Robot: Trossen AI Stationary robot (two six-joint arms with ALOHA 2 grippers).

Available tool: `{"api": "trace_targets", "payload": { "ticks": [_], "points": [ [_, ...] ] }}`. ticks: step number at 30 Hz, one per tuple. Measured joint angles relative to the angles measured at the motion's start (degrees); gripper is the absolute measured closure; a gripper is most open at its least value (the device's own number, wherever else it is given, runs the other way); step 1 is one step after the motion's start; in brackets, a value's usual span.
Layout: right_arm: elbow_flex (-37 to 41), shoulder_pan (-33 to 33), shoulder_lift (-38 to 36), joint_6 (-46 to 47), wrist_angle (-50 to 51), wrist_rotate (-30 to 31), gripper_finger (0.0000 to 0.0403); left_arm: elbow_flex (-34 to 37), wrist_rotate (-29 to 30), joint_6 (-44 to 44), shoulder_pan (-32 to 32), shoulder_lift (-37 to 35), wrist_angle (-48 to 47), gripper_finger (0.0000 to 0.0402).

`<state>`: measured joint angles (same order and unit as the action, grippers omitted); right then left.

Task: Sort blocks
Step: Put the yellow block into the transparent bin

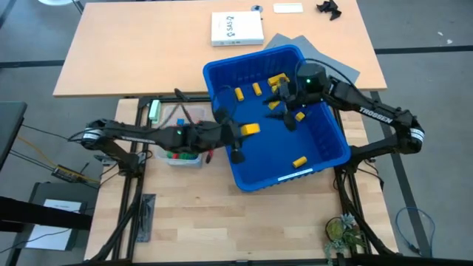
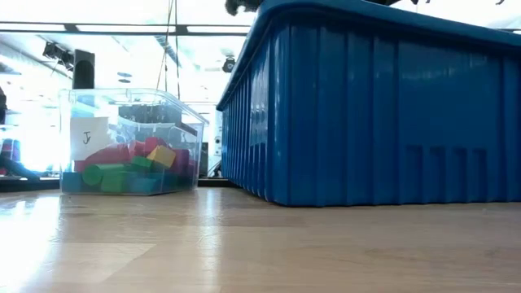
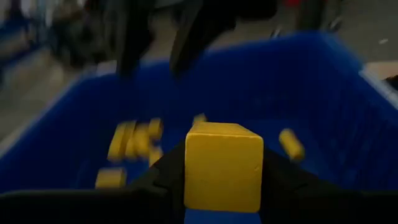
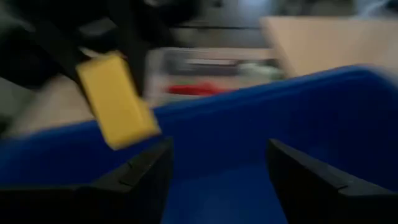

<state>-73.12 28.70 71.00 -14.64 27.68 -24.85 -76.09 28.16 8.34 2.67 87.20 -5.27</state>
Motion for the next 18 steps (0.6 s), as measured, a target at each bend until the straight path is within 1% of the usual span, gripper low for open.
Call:
{"api": "trace_targets", "payload": {
  "ticks": [3, 5, 7, 11, 16, 18],
  "points": [
    [0.0, 1.0, 0.15, -3.45, -1.8, 8.83, 0.0158, -0.53, 1.86, -8.88, -0.97, -3.47, -11.15, 0.0261],
    [0.0, 1.68, 1.07, -3.87, -2.7, 12.26, 0.016, -0.51, 4.25, -14.83, -1.38, -5.77, -19.56, 0.0261],
    [0.04, 2.68, 2.11, -4.99, -2.03, 14.34, 0.016, -0.51, 6.23, -20.33, -1.48, -7.82, -27.26, 0.0261],
    [0.04, 4.63, 4.47, -7.26, -0.94, 16.84, 0.0161, -0.51, 8.15, -32.38, -1.5, -11.93, -42.3, 0.0261],
    [0.04, 7.94, 9.2, -11.74, 2.59, 17.53, 0.0161, -0.51, 6.55, -47.97, -1.51, -14.61, -62.5, 0.0261],
    [0.04, 9.13, 11.67, -14.17, 3.46, 17.54, 0.016, -0.51, 5.5, -52.71, -1.54, -14.63, -68.78, 0.0261]
  ]
}}
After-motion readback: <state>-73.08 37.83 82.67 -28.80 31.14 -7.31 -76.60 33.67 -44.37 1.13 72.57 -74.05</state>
